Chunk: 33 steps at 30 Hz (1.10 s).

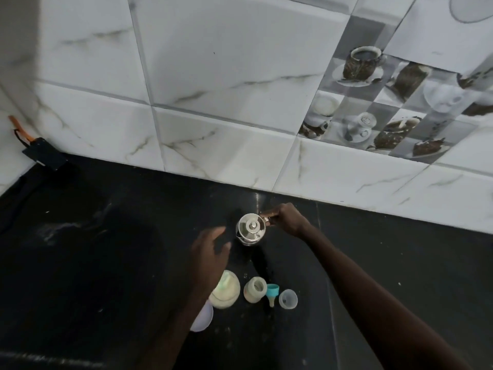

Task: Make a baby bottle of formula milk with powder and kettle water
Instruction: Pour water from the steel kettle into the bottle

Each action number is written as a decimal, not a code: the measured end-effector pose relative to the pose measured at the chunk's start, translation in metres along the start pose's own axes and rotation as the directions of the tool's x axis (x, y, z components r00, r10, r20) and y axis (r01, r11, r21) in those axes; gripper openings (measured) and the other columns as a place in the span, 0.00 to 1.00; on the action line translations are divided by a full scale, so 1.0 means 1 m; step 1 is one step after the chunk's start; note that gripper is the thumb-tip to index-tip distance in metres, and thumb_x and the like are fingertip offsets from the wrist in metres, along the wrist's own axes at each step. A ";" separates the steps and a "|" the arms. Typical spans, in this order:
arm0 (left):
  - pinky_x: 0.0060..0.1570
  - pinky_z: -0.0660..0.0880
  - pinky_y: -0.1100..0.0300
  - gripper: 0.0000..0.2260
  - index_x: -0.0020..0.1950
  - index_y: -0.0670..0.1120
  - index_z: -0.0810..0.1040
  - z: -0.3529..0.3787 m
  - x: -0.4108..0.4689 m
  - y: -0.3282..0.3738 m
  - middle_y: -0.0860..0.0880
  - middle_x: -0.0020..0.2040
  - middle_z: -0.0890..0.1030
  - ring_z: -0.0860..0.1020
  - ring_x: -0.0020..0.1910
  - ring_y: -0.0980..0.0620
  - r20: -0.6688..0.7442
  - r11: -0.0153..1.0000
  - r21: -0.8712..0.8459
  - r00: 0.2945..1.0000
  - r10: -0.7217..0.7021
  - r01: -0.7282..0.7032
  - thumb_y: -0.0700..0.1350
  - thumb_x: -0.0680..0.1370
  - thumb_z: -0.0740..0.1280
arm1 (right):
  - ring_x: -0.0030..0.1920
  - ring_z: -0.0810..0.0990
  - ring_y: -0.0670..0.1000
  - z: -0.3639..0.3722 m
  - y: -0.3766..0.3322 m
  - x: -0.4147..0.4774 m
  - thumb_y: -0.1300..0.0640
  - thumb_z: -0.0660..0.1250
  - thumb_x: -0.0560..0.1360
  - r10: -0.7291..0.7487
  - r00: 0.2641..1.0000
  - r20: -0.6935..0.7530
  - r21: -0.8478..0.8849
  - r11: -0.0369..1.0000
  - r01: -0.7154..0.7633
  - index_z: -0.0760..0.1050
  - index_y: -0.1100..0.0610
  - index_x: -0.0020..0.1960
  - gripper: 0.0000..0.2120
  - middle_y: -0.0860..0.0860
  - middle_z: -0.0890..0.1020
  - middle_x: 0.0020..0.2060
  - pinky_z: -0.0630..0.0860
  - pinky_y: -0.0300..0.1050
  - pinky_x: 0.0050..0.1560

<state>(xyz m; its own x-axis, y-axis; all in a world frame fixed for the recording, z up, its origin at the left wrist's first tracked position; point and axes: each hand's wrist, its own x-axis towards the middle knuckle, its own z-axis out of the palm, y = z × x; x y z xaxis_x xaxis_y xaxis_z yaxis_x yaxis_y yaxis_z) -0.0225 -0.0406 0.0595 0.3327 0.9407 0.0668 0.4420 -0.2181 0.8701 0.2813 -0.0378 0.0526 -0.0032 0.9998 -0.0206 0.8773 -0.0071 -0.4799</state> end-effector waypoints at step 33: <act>0.52 0.82 0.51 0.27 0.50 0.47 0.76 0.055 0.003 0.025 0.51 0.58 0.84 0.82 0.52 0.54 0.404 0.996 0.010 0.911 0.080 -0.091 0.50 0.59 0.85 | 0.47 0.86 0.56 -0.048 -0.083 -0.056 0.64 0.71 0.75 -0.304 0.871 0.385 -0.367 0.816 0.447 0.85 0.55 0.59 0.14 0.54 0.87 0.50 0.76 0.44 0.44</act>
<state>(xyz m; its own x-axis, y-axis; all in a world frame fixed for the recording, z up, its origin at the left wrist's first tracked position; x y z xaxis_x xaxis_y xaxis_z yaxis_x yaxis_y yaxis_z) 0.0358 -0.0574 0.0550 0.6748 0.7350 -0.0671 0.4178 -0.3055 0.8556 0.2316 -0.0924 0.1356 -0.4543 0.8659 -0.2095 0.8905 0.4482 -0.0784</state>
